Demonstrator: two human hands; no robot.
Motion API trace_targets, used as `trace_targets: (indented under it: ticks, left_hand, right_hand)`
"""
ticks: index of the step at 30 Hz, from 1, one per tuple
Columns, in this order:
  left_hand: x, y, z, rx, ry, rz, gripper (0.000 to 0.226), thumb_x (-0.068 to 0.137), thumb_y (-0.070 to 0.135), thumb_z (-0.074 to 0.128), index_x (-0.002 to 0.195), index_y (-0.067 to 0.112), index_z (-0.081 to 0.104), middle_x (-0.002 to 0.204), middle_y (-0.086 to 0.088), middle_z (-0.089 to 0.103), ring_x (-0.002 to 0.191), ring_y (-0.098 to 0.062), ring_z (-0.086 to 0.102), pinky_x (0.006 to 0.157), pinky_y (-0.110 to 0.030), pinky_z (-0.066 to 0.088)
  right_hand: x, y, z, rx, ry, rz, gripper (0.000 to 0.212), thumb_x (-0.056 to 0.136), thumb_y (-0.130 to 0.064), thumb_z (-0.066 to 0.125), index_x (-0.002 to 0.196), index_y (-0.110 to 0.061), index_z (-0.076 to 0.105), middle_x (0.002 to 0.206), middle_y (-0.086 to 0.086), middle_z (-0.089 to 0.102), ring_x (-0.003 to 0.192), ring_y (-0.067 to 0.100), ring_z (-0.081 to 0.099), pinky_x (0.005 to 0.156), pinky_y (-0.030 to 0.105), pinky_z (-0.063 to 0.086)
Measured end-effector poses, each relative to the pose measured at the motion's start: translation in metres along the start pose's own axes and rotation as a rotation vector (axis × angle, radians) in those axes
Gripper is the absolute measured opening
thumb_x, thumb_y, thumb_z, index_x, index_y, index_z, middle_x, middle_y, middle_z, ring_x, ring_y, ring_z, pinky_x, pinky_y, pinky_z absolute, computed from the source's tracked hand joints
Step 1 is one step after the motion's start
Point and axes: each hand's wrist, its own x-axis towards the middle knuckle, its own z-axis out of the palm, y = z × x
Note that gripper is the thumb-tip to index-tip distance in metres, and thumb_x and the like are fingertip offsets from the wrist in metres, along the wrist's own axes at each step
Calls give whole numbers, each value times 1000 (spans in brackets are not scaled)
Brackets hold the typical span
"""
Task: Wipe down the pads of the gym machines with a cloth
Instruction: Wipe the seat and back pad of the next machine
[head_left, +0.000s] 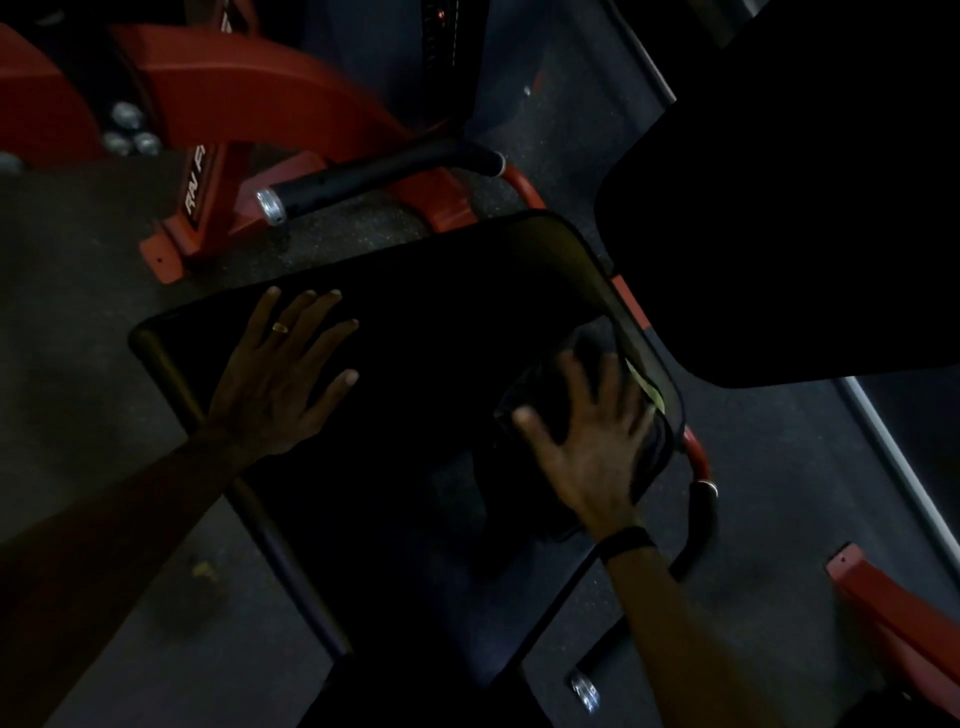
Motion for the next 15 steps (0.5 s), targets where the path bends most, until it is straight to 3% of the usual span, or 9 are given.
trace_targets:
  ticks: [1,3,8,10,12,15]
  left_hand:
    - [1,0,-1,8,-1,-3,55,102,44,39,136,5,58,152,-20,44,138,-41,45,120,-60,20]
    - [-1,1,-1,21,-2,-15,56,101,44,39,136,5,58,152,-20,44,137,-41,45,120,-60,19]
    - [-1,0,-1,30,4,-32,55,101,45,41,137,6,58,152,-19,44,136,-40,46,121,-57,18]
    - [0,1,-1,34,9,-38,55,101,44,43,137,6,58,152,-19,44,136,-39,46,122,-57,17]
    - [0,0,-1,21,13,-52,54,102,45,43,137,6,57,152,-19,44,137,-39,46,122,-57,16]
    - [0,0,-1,24,20,-58,54,103,44,42,138,6,56,153,-19,44,137,-39,45,122,-57,16]
  right_hand:
    - [-2,0,16,-75,-79,-40,97,78,-90,29,159,-38,16,168,12,3,152,41,2,114,66,-7]
    - [2,8,32,-126,-120,-24,99,75,-94,26,158,-41,13,168,10,2,151,44,3,112,74,-2]
    - [45,22,32,-123,-14,214,96,76,-95,15,158,-44,12,167,13,2,150,45,3,110,78,5]
    - [63,22,34,-200,8,286,95,76,-94,24,157,-44,15,164,17,13,146,48,15,107,75,13]
    - [82,19,33,-272,90,356,92,77,-93,24,152,-40,30,150,23,34,131,48,36,98,69,29]
    - [107,0,29,-229,157,475,84,80,-84,29,142,-29,45,133,28,46,121,47,44,94,64,35]
